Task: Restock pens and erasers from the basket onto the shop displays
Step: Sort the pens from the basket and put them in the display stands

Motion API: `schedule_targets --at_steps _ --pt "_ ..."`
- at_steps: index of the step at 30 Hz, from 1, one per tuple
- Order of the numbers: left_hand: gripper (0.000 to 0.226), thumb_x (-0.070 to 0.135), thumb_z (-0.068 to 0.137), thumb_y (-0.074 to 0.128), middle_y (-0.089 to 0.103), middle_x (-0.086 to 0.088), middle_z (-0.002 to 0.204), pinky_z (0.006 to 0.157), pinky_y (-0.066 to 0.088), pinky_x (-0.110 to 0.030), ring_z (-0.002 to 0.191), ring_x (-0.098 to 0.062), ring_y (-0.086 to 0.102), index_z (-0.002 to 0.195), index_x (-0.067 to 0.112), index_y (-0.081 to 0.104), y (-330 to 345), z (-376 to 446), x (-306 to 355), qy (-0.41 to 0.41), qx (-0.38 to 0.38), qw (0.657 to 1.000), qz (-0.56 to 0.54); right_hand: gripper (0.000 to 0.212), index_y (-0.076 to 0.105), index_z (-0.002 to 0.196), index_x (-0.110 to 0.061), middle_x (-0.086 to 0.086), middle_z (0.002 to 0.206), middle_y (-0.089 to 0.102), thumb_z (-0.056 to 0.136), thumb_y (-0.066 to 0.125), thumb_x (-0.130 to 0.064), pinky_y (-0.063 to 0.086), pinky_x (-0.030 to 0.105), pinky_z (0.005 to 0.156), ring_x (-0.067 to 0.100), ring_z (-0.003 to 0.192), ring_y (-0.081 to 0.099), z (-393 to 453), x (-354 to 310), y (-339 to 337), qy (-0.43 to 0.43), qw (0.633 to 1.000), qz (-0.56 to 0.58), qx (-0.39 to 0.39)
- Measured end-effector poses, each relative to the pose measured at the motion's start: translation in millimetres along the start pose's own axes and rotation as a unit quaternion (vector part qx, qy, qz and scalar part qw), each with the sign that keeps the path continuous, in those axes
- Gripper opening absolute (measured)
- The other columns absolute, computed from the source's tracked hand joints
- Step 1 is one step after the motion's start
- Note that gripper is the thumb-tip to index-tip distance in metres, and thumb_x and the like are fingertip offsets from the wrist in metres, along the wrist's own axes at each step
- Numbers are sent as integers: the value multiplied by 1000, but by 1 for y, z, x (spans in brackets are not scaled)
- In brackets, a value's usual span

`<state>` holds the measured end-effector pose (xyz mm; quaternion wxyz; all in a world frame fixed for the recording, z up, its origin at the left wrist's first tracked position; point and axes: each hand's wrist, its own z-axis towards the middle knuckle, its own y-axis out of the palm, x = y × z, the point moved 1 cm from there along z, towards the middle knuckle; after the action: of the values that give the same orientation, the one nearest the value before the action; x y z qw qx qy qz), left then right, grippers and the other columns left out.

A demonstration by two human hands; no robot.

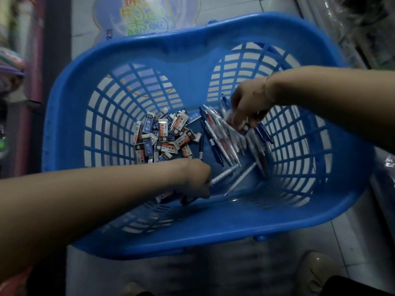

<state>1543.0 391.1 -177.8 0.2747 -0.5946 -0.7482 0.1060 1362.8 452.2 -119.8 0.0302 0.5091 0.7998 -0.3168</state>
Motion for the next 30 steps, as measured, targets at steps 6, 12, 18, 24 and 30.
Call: schedule_targets --at_steps 6,12,18,24,30 --pt "26 29 91 58 60 2 58 45 44 -19 45 -7 56 69 14 57 -33 22 -4 -20 121 953 -275 19 60 92 -5 13 82 64 80 70 -15 52 28 54 19 63 57 -7 13 -17 3 961 120 248" --pt "27 19 96 55 58 -13 63 45 53 -27 37 -11 59 75 3 50 -34 77 22 -36 180 805 -563 28 52 109 -3 13 91 60 85 63 -13 49 30 56 22 72 57 10 15 14 65 969 67 228" --pt "13 16 90 65 62 -7 69 47 53 -24 47 -12 61 95 11 54 -35 62 5 -3 208 819 -534 45 36 130 -5 15 102 55 90 55 -16 43 34 65 30 85 54 19 9 24 74 954 17 289" --pt "18 11 89 57 69 -15 99 70 54 -32 87 -27 65 100 3 68 -60 -5 -81 -160 233 943 -173 39 46 120 -2 18 97 56 87 60 -18 41 30 64 30 83 54 34 -33 62 4 965 133 228" --pt "33 3 83 49 57 -10 114 74 48 -35 100 -29 58 113 9 60 -59 -29 -92 -141 272 951 29 5 59 82 -9 8 74 66 85 62 -12 47 24 57 21 69 63 50 -59 107 -98 993 44 42"
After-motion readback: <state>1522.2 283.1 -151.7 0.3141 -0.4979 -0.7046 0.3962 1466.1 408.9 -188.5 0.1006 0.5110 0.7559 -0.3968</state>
